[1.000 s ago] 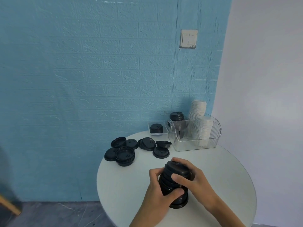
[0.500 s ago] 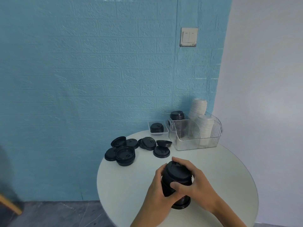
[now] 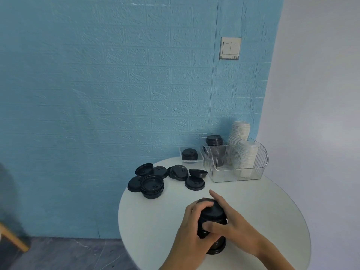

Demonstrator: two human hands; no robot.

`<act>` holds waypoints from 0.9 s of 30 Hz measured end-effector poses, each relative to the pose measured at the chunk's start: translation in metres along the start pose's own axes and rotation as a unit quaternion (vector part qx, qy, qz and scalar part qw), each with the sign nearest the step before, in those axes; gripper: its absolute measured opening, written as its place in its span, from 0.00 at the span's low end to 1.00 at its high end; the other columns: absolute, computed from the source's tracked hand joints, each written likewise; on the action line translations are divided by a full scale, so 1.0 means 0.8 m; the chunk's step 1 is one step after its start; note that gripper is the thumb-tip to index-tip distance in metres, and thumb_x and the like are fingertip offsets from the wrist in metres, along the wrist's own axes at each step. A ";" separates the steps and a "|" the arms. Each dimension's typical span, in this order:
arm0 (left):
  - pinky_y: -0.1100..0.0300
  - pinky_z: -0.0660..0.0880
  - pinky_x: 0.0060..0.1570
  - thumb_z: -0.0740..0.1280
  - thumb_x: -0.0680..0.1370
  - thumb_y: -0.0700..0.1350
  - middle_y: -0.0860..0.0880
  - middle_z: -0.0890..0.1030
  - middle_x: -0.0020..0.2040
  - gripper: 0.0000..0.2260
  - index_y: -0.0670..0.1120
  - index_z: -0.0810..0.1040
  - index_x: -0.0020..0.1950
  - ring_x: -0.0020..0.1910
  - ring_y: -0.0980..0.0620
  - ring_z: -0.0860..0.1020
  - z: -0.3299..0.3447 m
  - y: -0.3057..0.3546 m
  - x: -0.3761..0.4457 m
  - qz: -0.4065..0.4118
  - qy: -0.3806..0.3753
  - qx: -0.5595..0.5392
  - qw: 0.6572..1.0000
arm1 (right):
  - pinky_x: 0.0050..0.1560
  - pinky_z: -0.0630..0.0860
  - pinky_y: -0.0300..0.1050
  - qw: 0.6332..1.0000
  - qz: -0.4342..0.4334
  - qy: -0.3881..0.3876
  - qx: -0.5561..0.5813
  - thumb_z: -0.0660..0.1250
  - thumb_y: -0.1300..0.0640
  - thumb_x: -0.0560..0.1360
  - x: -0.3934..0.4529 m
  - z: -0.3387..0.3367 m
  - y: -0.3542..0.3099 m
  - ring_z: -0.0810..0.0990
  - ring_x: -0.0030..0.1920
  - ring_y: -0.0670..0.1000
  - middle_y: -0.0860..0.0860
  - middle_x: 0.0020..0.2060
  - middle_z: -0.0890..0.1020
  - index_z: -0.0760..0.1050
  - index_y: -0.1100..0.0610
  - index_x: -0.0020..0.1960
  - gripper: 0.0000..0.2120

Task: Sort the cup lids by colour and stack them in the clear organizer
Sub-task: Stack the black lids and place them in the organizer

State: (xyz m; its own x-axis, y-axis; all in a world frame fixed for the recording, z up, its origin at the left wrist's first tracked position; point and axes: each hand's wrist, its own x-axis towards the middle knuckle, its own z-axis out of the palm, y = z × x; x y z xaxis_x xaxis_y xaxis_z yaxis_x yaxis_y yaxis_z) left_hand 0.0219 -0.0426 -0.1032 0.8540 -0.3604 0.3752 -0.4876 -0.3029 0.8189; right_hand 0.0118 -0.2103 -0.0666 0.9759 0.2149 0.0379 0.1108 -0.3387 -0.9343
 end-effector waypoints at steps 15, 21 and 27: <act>0.64 0.71 0.66 0.72 0.68 0.66 0.58 0.71 0.67 0.27 0.65 0.69 0.64 0.66 0.62 0.73 -0.060 -0.030 -0.008 -0.046 -0.012 -0.053 0.997 | 0.66 0.71 0.42 0.997 -0.044 -0.032 -0.059 0.75 0.45 0.73 0.188 0.028 -0.050 0.77 0.66 0.45 0.41 0.65 0.78 0.75 0.43 0.67 0.23; 0.62 0.71 0.67 0.73 0.68 0.63 0.57 0.71 0.67 0.24 0.73 0.69 0.61 0.66 0.61 0.74 -0.061 -0.027 -0.010 -0.034 0.000 -0.061 0.998 | 0.75 0.64 0.47 0.975 -0.067 -0.121 -0.173 0.81 0.46 0.68 0.255 0.072 -0.058 0.66 0.74 0.49 0.46 0.74 0.67 0.67 0.43 0.76 0.41; 0.68 0.70 0.65 0.73 0.67 0.65 0.58 0.70 0.68 0.26 0.73 0.68 0.62 0.67 0.64 0.72 -0.061 -0.031 -0.006 -0.027 0.007 -0.056 0.998 | 0.74 0.66 0.51 0.922 -0.108 -0.153 -0.339 0.82 0.41 0.63 0.283 0.104 -0.068 0.68 0.70 0.51 0.47 0.70 0.67 0.69 0.43 0.72 0.42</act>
State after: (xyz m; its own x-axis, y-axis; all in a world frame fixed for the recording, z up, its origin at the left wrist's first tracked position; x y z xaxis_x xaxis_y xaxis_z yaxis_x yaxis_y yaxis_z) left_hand 0.0386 0.0101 -0.1044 0.8810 -0.3336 0.3356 -0.4189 -0.2201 0.8809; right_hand 0.2109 -0.0666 -0.0366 0.8299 0.5578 -0.0025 0.4895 -0.7304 -0.4764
